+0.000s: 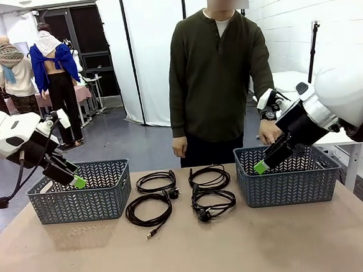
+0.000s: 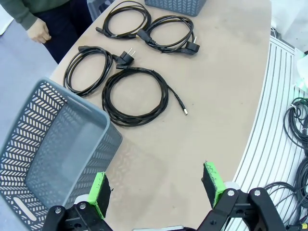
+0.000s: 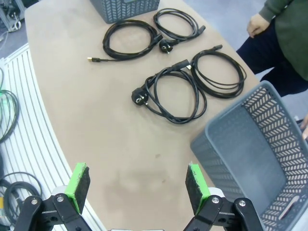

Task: Organize the cables according to human instructions.
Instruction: Pick up a bundle of cables and place it in the basket indicated by the human.

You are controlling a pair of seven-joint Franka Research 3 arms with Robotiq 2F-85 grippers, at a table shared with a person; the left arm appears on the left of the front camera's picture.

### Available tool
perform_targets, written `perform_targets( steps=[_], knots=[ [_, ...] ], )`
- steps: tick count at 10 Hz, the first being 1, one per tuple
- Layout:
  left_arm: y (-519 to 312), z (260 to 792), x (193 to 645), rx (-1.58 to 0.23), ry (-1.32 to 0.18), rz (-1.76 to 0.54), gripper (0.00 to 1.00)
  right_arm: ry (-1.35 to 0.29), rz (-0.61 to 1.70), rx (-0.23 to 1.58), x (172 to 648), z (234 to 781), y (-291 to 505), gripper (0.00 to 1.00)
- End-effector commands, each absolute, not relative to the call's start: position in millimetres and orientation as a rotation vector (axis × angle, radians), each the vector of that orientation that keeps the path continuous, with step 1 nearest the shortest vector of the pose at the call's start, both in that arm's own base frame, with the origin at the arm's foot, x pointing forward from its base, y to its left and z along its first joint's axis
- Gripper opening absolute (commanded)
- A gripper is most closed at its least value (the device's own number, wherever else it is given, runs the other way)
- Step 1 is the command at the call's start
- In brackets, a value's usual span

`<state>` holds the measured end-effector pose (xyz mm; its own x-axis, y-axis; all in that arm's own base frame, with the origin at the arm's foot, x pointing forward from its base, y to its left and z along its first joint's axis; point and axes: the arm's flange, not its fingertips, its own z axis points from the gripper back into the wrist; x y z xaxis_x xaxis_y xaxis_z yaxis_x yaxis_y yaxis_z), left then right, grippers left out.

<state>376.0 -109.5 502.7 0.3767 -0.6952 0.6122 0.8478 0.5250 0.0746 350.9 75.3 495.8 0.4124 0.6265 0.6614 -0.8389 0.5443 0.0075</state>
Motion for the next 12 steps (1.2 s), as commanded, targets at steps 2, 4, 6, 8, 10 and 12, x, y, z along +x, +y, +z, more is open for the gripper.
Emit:
perform_targets(
  steps=[2,4,6,8,10,12],
  knots=[
    [-107,498,377,-0.287,-0.645,-1.020,1.00,-0.665,0.957,0.389,355,492,75,1.00],
    [-107,498,377,-0.287,-0.645,-1.020,1.00,-0.619,0.903,0.356,357,501,83,1.00],
    [-107,498,377,-0.287,-0.645,-1.020,1.00,-0.540,0.806,0.346,374,515,108,1.00],
    [-107,498,377,-0.287,-0.645,-1.020,1.00,-0.477,0.698,0.366,395,522,133,1.00],
    [-107,498,377,-0.287,-0.645,-1.020,1.00,-0.433,0.620,0.291,418,519,161,1.00],
    [-107,498,377,-0.287,-0.645,-1.020,1.00,-0.373,0.610,0.236,440,509,193,1.00]
  ],
)
